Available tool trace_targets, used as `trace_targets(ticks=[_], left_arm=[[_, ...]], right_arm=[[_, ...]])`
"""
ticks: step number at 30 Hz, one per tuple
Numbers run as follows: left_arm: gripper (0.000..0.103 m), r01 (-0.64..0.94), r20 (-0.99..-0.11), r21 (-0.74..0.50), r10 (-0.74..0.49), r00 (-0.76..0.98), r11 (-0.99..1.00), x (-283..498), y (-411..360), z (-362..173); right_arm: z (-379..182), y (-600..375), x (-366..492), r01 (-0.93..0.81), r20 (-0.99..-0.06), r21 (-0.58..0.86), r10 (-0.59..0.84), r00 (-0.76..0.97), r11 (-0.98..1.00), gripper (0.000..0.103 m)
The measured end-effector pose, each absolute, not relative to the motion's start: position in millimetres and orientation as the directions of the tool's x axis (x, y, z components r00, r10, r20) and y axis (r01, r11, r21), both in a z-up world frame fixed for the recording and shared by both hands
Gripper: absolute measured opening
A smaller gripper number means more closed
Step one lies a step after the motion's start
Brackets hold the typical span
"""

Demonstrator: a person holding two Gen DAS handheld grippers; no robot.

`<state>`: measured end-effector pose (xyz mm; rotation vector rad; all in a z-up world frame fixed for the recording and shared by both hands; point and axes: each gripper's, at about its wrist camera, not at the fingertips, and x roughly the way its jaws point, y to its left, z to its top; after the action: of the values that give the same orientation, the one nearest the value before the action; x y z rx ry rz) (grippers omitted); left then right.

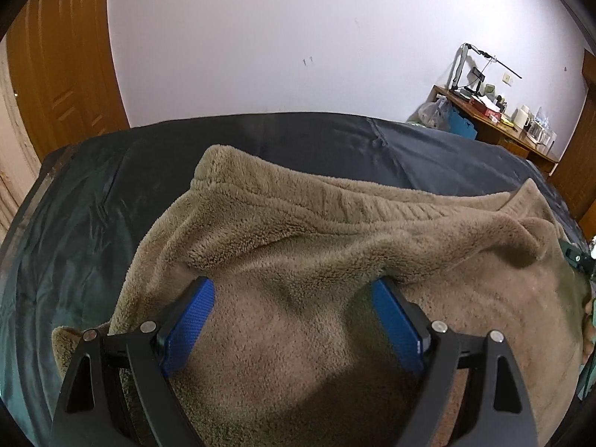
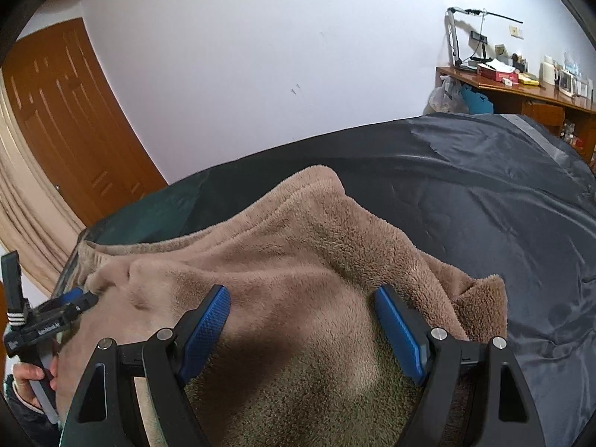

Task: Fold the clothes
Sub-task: 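Smooth the folded blanket flat with both open tools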

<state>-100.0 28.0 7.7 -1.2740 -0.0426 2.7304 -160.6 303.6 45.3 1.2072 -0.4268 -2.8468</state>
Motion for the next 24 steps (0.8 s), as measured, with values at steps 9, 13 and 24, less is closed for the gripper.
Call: trace_targets(ticks=[9, 13, 24], left_arm=[[0.090, -0.105, -0.769, -0.064, 0.116, -0.629, -0.992, -100, 33, 6], [0.090, -0.108, -0.770, -0.065, 0.119, -0.627, -0.992, -102, 30, 6], [0.093, -0.113, -0.776, -0.078, 0.131, -0.617, -0.991, -102, 30, 3]], right_arm=[[43, 297, -164, -0.088, -0.735, 0.190, -0.082, -0.673, -0.978, 0.082], [54, 299, -166, -0.106, -0.734, 0.186, -0.066, -0.676, -0.977, 0.082], [55, 266, -202, -0.100, -0.774, 0.047, 0.027, -0.633, -0.994, 0.082]])
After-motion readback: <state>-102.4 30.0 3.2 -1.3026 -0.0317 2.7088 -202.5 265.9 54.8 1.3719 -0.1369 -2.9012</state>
